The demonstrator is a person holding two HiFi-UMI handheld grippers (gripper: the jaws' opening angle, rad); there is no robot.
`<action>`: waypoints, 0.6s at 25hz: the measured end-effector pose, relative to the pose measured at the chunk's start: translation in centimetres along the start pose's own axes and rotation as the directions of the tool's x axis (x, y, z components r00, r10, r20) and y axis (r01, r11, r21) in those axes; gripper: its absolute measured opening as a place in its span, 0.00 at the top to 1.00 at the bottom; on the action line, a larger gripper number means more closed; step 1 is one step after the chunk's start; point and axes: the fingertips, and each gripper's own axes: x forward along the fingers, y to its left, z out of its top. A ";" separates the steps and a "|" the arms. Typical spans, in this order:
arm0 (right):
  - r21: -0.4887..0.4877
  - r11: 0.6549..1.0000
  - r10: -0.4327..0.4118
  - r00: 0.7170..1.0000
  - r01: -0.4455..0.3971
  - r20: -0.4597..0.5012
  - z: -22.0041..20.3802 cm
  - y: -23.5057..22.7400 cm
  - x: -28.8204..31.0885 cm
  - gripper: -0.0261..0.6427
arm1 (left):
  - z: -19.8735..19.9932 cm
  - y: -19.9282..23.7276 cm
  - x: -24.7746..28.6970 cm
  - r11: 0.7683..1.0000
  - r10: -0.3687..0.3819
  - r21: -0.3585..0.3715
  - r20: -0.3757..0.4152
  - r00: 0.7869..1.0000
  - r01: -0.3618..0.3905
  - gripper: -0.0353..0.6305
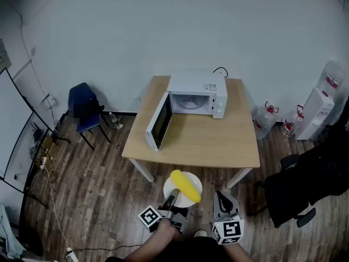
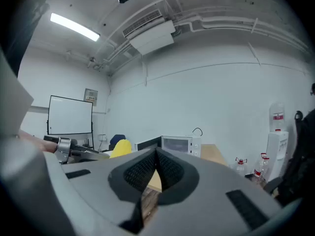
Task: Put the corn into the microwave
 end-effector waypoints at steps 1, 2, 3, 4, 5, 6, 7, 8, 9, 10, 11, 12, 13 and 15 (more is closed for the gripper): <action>-0.001 1.000 0.005 1.000 -0.005 0.002 0.0 -0.2 0.0 0.87 | -0.1 0.0 0.1 1.000 -0.003 0.000 0.002 1.000 0.003 0.92; -0.002 1.000 0.010 1.000 -0.010 0.005 0.0 -0.3 -0.1 0.87 | -0.2 0.0 0.3 1.000 -0.007 0.000 0.005 1.000 0.007 0.92; -0.003 1.000 0.015 1.000 -0.015 0.008 0.1 -0.4 -0.1 0.87 | -0.3 0.0 0.5 1.000 -0.011 0.000 0.007 1.000 0.011 0.92; -0.004 1.000 0.019 1.000 -0.019 0.012 0.2 -0.5 -0.1 0.87 | -0.4 -0.1 0.6 1.000 -0.014 0.000 0.009 1.000 0.014 0.92; -0.006 1.000 0.023 1.000 -0.023 0.018 0.3 -0.6 -0.1 0.87 | -0.4 -0.1 0.7 1.000 -0.015 0.000 0.012 1.000 0.015 0.92; -0.008 1.000 0.027 0.999 -0.027 0.025 0.5 -0.7 -0.1 0.87 | -0.5 -0.1 0.7 1.000 -0.015 -0.002 0.015 1.000 0.015 0.92; -0.012 0.999 0.030 0.999 -0.030 0.033 0.6 -0.8 -0.2 0.87 | -0.5 -0.1 0.8 1.000 -0.014 -0.002 0.019 1.000 0.015 0.92; -0.017 0.999 0.033 0.999 -0.032 0.041 0.7 -0.8 -0.2 0.87 | -0.6 -0.1 0.8 1.000 -0.014 -0.001 0.024 1.000 0.014 0.92; -0.021 0.999 0.036 0.998 -0.035 0.047 0.7 -1.0 -0.2 0.87 | -0.6 -0.1 0.8 1.000 -0.014 0.001 0.028 1.000 0.014 0.92; -0.019 0.999 0.039 0.998 -0.038 0.051 0.7 -1.1 -0.2 0.87 | -0.6 -0.1 0.8 1.000 -0.013 0.004 0.033 0.999 0.013 0.92; -0.013 0.999 0.039 0.998 -0.038 0.054 0.7 -1.3 -0.1 0.87 | -0.6 -0.1 0.8 1.000 -0.011 0.007 0.037 0.999 0.011 0.92; -0.005 0.999 0.037 0.998 -0.037 0.055 0.8 -1.4 -0.1 0.87 | -0.6 -0.1 0.8 1.000 -0.008 0.010 0.040 0.999 0.008 0.92; 0.002 0.999 0.035 0.998 -0.035 0.055 0.8 -1.6 0.0 0.87 | -0.7 -0.1 0.8 1.000 -0.006 0.012 0.043 0.999 0.005 0.92; 0.005 0.999 0.036 0.998 -0.037 0.052 0.7 -1.9 -0.1 0.87 | -1.0 -0.3 0.7 1.000 -0.003 0.009 0.049 0.999 0.003 0.92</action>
